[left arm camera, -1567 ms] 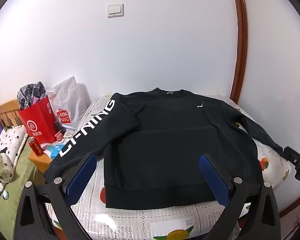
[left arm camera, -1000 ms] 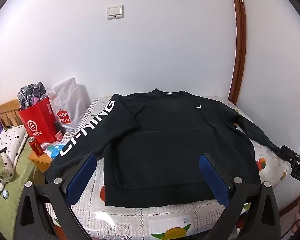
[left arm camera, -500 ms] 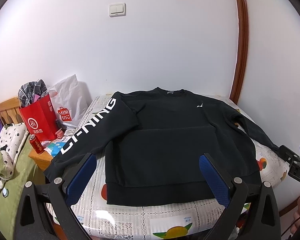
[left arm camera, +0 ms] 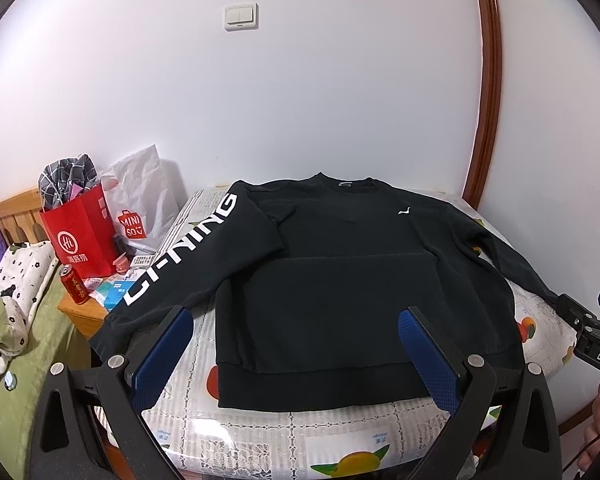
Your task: Fold small clothes
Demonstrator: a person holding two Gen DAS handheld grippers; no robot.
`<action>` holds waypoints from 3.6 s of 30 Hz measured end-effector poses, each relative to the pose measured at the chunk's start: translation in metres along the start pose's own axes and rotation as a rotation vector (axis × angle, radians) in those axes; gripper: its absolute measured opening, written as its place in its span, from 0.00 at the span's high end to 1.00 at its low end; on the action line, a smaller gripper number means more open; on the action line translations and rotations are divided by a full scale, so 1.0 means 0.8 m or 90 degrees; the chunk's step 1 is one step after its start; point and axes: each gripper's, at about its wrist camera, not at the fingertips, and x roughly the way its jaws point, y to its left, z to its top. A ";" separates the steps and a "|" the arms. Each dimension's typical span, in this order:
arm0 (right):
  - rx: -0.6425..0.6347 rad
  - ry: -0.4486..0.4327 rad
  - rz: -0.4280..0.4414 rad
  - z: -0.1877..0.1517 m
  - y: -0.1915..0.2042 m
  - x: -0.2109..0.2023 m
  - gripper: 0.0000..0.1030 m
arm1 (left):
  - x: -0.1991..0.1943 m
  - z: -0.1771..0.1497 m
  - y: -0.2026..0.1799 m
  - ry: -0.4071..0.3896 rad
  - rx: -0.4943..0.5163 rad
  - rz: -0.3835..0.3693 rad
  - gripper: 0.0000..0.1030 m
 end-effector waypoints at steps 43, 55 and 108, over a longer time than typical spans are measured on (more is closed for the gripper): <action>0.009 -0.003 0.006 0.001 -0.001 0.011 0.00 | 0.013 0.002 0.009 0.003 -0.023 -0.025 0.00; 0.004 0.026 0.011 -0.001 0.019 0.077 0.00 | 0.078 -0.007 0.057 0.060 -0.074 -0.042 0.00; -0.027 0.083 -0.034 0.043 -0.056 0.267 0.01 | 0.315 0.179 -0.036 0.061 -0.059 -0.098 0.92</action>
